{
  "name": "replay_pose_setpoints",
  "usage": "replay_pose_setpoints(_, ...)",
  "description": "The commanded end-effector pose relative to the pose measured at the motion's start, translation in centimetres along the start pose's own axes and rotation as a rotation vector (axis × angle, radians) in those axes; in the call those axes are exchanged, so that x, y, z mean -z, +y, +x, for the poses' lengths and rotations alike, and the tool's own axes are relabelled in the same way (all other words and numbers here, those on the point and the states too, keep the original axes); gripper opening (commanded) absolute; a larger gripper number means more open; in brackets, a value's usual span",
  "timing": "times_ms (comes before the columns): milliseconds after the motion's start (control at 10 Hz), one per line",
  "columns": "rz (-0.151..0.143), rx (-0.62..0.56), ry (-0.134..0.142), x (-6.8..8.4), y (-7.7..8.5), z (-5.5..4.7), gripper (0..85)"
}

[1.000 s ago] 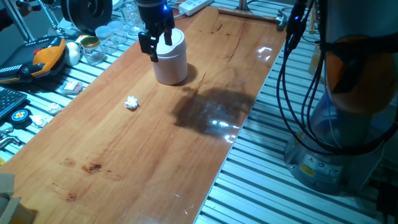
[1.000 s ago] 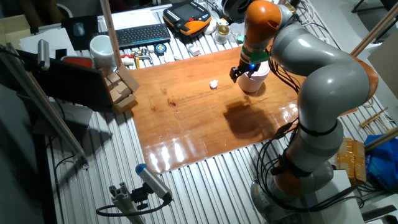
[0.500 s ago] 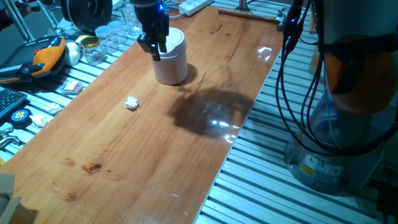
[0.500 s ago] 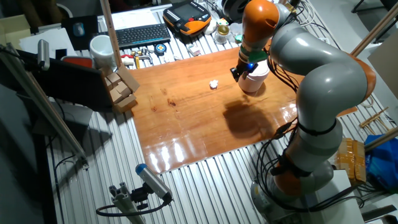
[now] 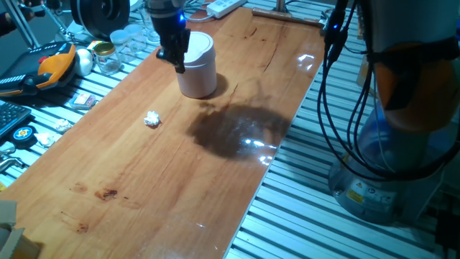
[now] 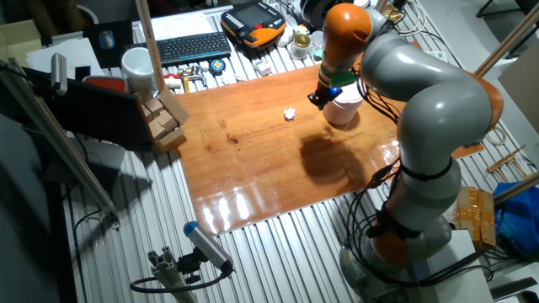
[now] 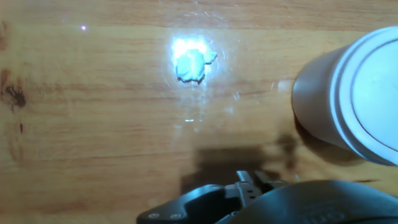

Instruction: Put the garbage in the trash can

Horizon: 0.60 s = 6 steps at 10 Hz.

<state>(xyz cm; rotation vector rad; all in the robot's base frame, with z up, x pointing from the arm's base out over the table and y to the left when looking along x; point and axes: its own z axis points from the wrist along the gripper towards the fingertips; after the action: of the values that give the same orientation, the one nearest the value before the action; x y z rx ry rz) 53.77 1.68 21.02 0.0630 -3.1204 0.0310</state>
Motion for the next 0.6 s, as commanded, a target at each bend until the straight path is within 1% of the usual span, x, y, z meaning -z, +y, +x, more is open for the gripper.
replay_pose_setpoints(0,0.001,-0.003,-0.007,-0.8,0.2,-0.4,0.0)
replay_pose_setpoints(200,-0.003,-0.003,-0.019,-2.3,0.3,-0.8,0.0)
replay_pose_setpoints(400,-0.004,-0.012,-0.021,-3.1,0.3,-1.0,0.0)
replay_pose_setpoints(500,0.005,-0.02,-0.02,-3.4,0.4,-1.1,0.0)
